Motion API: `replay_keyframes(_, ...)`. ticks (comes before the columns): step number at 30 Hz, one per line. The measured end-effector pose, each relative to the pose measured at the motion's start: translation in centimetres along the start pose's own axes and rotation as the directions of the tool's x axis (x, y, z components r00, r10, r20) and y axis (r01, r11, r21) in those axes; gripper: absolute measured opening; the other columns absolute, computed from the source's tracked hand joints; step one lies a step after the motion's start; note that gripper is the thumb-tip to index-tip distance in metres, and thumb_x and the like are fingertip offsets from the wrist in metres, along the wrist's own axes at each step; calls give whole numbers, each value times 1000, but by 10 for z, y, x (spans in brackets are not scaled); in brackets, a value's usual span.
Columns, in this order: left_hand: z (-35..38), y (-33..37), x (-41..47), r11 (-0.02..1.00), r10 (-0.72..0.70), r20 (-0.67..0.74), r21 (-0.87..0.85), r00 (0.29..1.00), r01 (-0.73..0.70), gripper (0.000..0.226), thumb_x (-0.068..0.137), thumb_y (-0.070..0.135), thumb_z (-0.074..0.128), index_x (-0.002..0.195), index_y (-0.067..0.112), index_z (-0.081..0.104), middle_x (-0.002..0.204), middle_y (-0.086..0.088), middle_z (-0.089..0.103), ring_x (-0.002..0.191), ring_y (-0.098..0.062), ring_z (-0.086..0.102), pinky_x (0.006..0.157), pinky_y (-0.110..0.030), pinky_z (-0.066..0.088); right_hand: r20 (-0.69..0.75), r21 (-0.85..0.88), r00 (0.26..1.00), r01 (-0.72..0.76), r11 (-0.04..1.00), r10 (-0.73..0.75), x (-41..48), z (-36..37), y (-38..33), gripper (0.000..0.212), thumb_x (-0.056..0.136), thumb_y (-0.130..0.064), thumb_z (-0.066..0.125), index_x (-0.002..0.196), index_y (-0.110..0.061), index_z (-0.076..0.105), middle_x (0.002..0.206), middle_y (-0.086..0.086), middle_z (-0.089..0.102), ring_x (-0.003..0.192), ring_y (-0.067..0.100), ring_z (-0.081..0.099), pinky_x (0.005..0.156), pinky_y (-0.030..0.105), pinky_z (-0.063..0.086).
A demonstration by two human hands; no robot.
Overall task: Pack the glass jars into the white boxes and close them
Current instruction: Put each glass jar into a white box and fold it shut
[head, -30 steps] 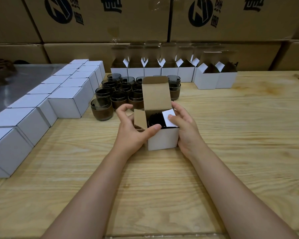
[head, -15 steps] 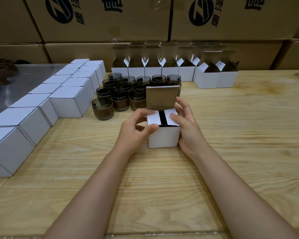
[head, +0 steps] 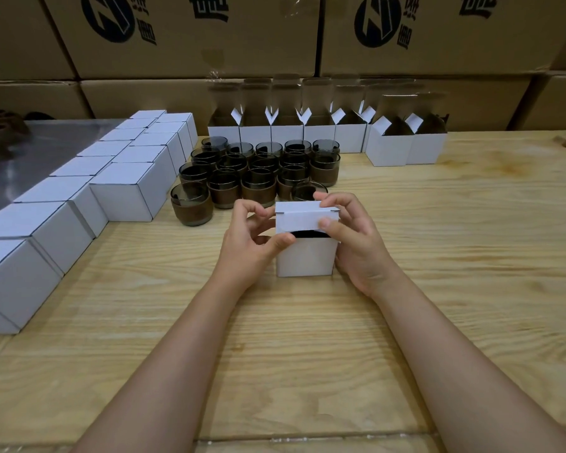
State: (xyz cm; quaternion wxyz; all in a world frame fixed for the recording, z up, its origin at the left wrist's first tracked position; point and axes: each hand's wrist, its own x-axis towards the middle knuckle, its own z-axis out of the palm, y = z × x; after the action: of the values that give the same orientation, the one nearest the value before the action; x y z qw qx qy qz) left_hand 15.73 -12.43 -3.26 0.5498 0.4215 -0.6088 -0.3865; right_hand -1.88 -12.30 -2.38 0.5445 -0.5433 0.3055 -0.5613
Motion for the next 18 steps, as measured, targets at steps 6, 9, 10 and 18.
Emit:
replay_keyframes(6, 0, -1, 1, 1000, -7, 10, -7, 1000, 7, 48, 62, 42, 71, 92, 24, 38, 117, -6, 64, 102, -10, 64, 73, -25, 54, 17, -55, 999, 29, 998, -28, -1, -2, 2, 19, 75, -12, 64, 90, -20, 55, 135, 1, 48, 112, 16, 54, 85, 40, 48)
replay_keyframes(9, 1, 1, 0, 1000, -10, 7, -8, 1000, 10, 44, 65, 42, 69, 90, 23, 38, 114, -1, 65, 100, -9, 64, 70, -22, 54, 17, -61, 999, 31, 998, -30, -1, -3, 3, 19, 76, -11, 64, 90, -19, 55, 136, 3, 47, 115, 20, 53, 85, 41, 48)
replay_keyframes(10, 1, 2, -1, 1000, -13, 3, -6, 1000, 13, 44, 65, 43, 69, 90, 23, 39, 113, -1, 66, 98, -8, 64, 68, -21, 53, 22, -61, 999, 28, 998, -27, -1, -3, 4, 19, 76, -11, 64, 90, -20, 55, 137, 3, 46, 117, 22, 52, 85, 41, 48)
replay_keyframes(18, -1, 1, -1, 999, -25, 69, -38, 997, 27, 43, 73, 42, 75, 95, 22, 44, 103, 9, 60, 90, 7, 60, 73, -20, 48, 55, -48, 998, 5, 999, -2, 0, -6, 3, 19, 76, -9, 62, 91, -16, 55, 139, 3, 44, 117, 17, 51, 86, 36, 48)
